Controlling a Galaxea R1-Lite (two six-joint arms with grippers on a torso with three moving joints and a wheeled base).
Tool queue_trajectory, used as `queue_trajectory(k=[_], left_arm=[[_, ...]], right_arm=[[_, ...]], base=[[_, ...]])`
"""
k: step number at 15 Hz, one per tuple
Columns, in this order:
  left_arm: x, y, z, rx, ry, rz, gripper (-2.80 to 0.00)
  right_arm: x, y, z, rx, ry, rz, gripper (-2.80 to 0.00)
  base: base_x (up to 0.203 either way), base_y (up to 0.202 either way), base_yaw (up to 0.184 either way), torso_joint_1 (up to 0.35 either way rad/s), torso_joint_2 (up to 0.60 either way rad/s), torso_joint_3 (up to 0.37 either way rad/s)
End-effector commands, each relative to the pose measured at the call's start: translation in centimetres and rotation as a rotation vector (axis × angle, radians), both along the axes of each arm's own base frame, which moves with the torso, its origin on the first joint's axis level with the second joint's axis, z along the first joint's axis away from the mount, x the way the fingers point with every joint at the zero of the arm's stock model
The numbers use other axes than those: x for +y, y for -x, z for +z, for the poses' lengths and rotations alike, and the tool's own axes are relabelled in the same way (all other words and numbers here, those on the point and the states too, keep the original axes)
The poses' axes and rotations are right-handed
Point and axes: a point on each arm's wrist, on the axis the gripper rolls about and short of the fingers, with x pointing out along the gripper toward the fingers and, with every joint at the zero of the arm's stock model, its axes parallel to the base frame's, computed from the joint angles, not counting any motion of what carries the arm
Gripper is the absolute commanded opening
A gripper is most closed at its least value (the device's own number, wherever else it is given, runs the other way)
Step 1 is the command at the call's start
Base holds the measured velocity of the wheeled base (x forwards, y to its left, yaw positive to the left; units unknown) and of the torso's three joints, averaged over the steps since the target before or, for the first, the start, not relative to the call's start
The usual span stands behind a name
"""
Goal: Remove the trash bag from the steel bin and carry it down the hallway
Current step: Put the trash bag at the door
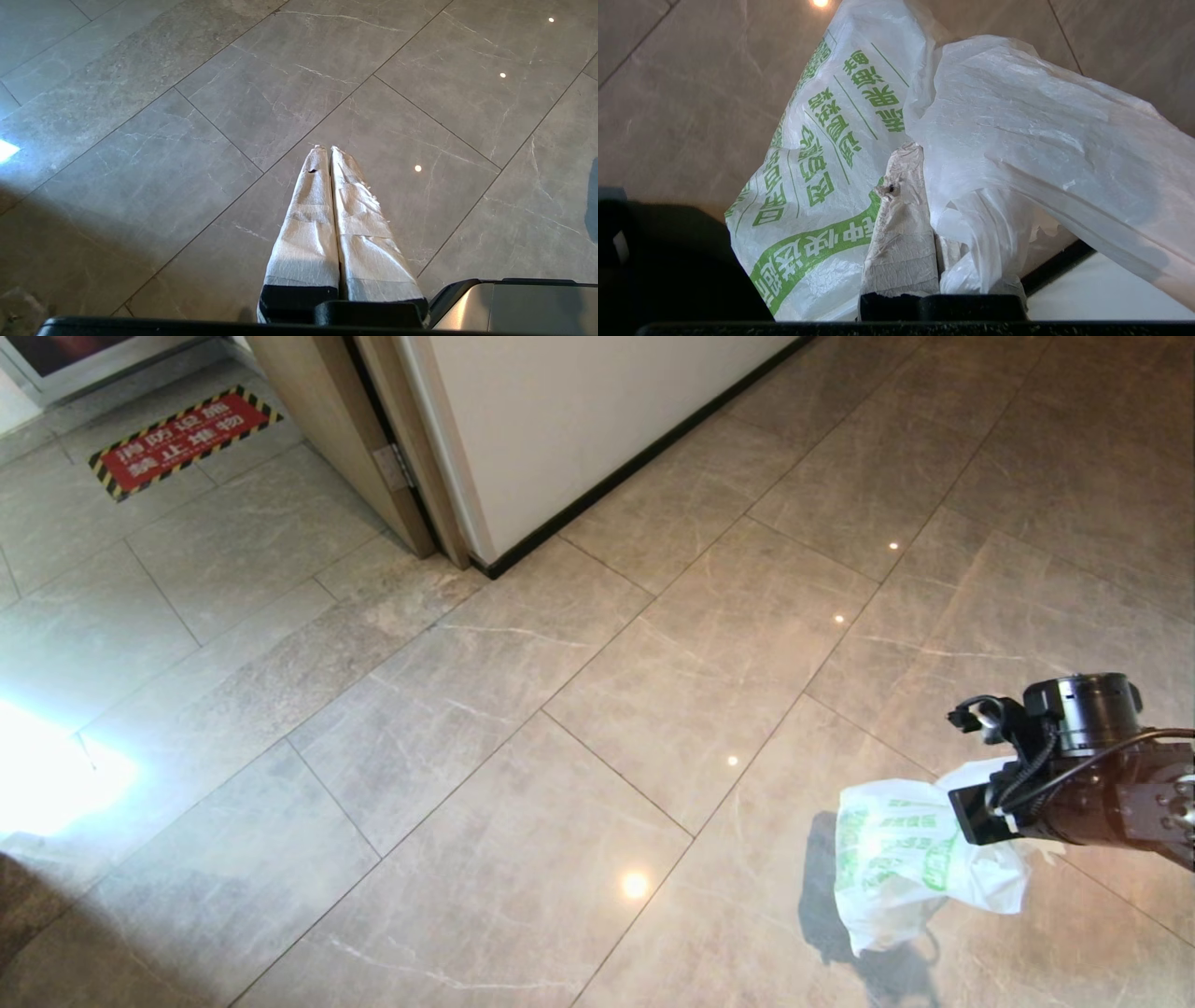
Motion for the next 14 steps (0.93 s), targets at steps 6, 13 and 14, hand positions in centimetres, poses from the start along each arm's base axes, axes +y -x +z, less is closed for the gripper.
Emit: queue_trajectory(k=[6,13,14], left_arm=[[0.0,0.0,0.0,0.000,0.001,0.000,-2.80],[0.0,0.0,0.0,0.000,0.001,0.000,-2.80],[0.0,0.0,0.0,0.000,0.001,0.000,-2.80]], right_arm=[[-0.6,-8.0,-4.9,-0.158,-0.002,0.012,-2.80],[-1.0,-10.6,-10.9,-0.281,0.042,0.030,-2.80],[-1.2,-10.6,-11.4,-0.272,0.044,0.025,-2.80]], base=[[0.000,0.000,0.000,0.000,0.00,0.000],[0.000,0.000,0.000,0.000,0.00,0.000],[0.000,0.000,0.000,0.000,0.00,0.000]])
